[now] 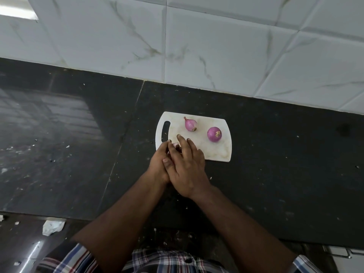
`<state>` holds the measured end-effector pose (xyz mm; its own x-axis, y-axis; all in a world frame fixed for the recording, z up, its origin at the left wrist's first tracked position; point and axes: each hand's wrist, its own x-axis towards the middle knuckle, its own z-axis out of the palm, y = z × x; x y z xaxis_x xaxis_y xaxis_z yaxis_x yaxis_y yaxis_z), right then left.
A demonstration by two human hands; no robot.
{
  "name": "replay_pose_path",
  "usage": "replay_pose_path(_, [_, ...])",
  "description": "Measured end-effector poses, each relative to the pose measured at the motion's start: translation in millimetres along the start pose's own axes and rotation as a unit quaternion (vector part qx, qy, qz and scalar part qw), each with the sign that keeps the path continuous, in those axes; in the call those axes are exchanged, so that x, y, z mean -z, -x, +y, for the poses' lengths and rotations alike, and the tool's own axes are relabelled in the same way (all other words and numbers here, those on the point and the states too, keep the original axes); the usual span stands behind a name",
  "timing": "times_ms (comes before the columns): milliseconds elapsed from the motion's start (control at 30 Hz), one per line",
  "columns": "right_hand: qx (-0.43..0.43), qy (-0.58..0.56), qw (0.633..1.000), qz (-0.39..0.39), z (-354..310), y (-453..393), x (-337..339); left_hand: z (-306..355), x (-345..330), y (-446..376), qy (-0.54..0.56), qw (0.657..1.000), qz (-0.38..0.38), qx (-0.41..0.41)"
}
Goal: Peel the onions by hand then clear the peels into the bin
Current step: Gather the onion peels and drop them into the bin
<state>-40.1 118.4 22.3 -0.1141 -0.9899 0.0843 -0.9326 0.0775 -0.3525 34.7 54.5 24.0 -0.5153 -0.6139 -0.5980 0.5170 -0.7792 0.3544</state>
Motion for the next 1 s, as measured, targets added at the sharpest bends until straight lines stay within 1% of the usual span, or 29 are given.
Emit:
replay_pose_path(33, [0.014,-0.030,0.999,-0.004,2,0,2,1,-1,1,0.006,1.000,0.014,0.001])
replay_pose_path(100, [0.016,-0.118,0.992,0.028,10,3,7,2,-1,3,0.016,0.998,0.050,0.017])
replay_pose_path(167, [-0.059,-0.187,0.977,0.089,33,10,9,2,2,1,0.013,0.994,0.103,0.023])
replay_pose_path(200, [-0.107,-0.186,0.971,0.106,49,16,8,2,6,-1,0.012,0.992,0.125,0.022])
replay_pose_path(233, [-0.153,-0.159,0.969,0.108,66,25,5,2,10,-3,0.016,0.990,0.139,0.022])
replay_pose_path(300, [-0.229,-0.090,0.966,0.077,92,46,-7,1,19,-5,0.029,0.988,0.149,0.032])
replay_pose_path(367, [-0.273,-0.039,0.960,0.042,93,61,-25,1,25,-5,0.041,0.988,0.146,0.039])
replay_pose_path(400, [-0.265,-0.017,0.964,0.029,84,66,-35,1,26,-5,0.047,0.988,0.144,0.041])
replay_pose_path(467, [-0.197,-0.010,0.980,0.006,58,67,-52,0,28,-5,0.053,0.988,0.137,0.043])
replay_pose_path(533, [-0.130,-0.087,0.988,-0.008,42,59,-57,-1,30,-4,0.053,0.989,0.134,0.045])
replay_pose_path(600, [-0.135,-0.156,0.978,0.015,49,48,-48,-1,34,-1,0.055,0.986,0.149,0.044])
replay_pose_path(633, [-0.155,-0.141,0.977,0.040,60,43,-44,1,36,1,0.059,0.984,0.162,0.042])
replay_pose_path(667, [-0.180,-0.101,0.977,0.052,73,40,-40,2,38,3,0.064,0.982,0.172,0.039])
replay_pose_path(733, [-0.215,-0.039,0.976,0.024,83,42,-35,5,42,6,0.074,0.980,0.183,0.034])
replay_pose_path(767, [-0.207,-0.027,0.978,0.001,79,44,-38,5,42,7,0.080,0.979,0.183,0.033])
replay_pose_path(833, [-0.135,-0.038,0.989,-0.036,55,52,-49,5,41,8,0.087,0.980,0.174,0.036])
replay_pose_path(900, [-0.064,-0.093,0.992,-0.051,39,54,-52,4,40,9,0.089,0.982,0.160,0.036])
replay_pose_path(933, [-0.052,-0.126,0.990,-0.038,40,49,-48,4,40,9,0.089,0.983,0.158,0.034])
replay_pose_path(1000, [-0.054,-0.123,0.991,0.008,58,26,-37,5,43,8,0.093,0.981,0.169,0.031])
